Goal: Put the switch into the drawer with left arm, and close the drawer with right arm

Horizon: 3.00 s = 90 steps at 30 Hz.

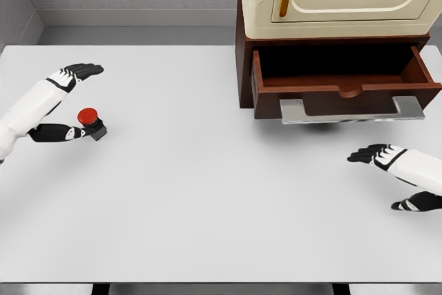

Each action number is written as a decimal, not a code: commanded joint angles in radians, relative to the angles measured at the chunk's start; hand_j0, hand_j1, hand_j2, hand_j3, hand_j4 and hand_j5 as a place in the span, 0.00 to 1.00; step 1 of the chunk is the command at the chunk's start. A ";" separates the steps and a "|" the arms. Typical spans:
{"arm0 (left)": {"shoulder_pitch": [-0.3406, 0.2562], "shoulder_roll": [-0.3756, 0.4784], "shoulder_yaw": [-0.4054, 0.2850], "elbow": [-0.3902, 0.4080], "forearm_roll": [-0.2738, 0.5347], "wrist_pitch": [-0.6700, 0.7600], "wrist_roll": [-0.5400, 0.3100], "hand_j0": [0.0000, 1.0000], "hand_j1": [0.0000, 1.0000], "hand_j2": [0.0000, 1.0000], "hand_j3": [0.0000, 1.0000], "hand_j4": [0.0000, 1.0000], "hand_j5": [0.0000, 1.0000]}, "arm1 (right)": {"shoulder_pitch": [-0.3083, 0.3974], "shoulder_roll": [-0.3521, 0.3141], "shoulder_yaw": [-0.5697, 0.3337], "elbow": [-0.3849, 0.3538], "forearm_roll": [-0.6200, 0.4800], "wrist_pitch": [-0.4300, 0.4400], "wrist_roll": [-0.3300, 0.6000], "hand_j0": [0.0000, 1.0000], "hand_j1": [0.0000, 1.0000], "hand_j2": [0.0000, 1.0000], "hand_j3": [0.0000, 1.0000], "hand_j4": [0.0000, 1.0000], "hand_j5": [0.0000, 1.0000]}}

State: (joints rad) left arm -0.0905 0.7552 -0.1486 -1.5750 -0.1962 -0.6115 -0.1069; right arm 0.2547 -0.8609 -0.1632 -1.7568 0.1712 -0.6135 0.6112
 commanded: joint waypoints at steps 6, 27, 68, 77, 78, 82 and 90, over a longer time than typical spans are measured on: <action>0.011 0.010 -0.008 -0.002 0.222 0.001 0.003 1.00 1.00 1.00 1.00 1.00 1.00 | 0.014 -0.012 -0.025 -0.001 -0.007 0.003 0.000 1.00 1.00 1.00 1.00 1.00 1.00; -0.052 -0.033 -0.031 0.078 0.690 0.492 -0.399 1.00 1.00 1.00 1.00 1.00 1.00 | 0.074 -0.020 -0.148 -0.001 -0.144 0.003 0.000 0.67 0.67 0.67 0.67 0.67 0.67; -0.107 -0.197 -0.005 0.351 0.617 0.365 -0.389 0.89 0.89 0.89 0.89 0.89 0.89 | 0.067 -0.086 -0.122 -0.001 -0.208 0.003 0.000 0.68 0.68 0.68 0.68 0.68 0.68; -0.097 -0.203 -0.003 0.385 0.590 0.302 -0.364 0.89 0.89 0.89 0.89 0.89 0.89 | 0.069 -0.129 -0.122 -0.001 -0.252 0.003 0.000 0.66 0.66 0.66 0.66 0.66 0.66; -0.097 -0.203 -0.002 0.391 0.589 0.300 -0.363 0.89 0.89 0.89 0.89 0.89 0.89 | 0.069 -0.127 -0.122 -0.001 -0.252 0.003 0.000 0.66 0.66 0.66 0.66 0.66 0.66; -0.097 -0.206 -0.005 0.415 0.581 0.282 -0.356 0.89 0.89 0.89 0.89 0.89 0.89 | 0.071 -0.129 -0.124 -0.001 -0.263 0.003 0.000 0.65 0.65 0.65 0.65 0.65 0.65; -0.095 -0.237 -0.005 0.421 0.546 0.265 -0.355 0.63 0.63 0.63 0.63 0.63 0.63 | 0.071 -0.127 -0.124 -0.001 -0.280 0.003 0.000 0.65 0.65 0.65 0.65 0.65 0.65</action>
State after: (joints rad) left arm -0.1856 0.5223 -0.1537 -1.1542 0.3486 -0.3404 -0.4625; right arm 0.3252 -0.9868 -0.2861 -1.7576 -0.0932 -0.6138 0.6112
